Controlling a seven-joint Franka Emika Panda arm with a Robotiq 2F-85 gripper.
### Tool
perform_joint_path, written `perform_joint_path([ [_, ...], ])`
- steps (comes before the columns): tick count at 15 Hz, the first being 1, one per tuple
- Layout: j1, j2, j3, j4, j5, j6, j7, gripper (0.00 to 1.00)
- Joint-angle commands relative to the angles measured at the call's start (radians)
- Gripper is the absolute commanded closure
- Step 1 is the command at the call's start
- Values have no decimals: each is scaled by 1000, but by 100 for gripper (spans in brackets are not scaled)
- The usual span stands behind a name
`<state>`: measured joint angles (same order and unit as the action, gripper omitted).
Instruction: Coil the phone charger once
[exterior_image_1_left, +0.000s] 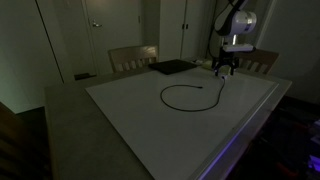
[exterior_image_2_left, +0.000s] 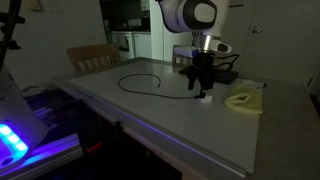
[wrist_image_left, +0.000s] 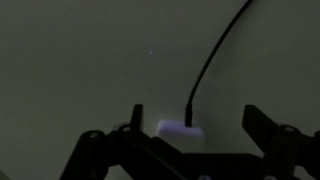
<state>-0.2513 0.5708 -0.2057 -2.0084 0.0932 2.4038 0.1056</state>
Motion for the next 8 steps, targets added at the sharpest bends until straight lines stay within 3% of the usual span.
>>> perform_joint_path([
  [1,-2,62,-6,74,-9,-18,10,0],
  [7,-3,98,-18,109,-10,-15,19,0],
  [8,-4,94,-17,106,-7,-20,19,25],
])
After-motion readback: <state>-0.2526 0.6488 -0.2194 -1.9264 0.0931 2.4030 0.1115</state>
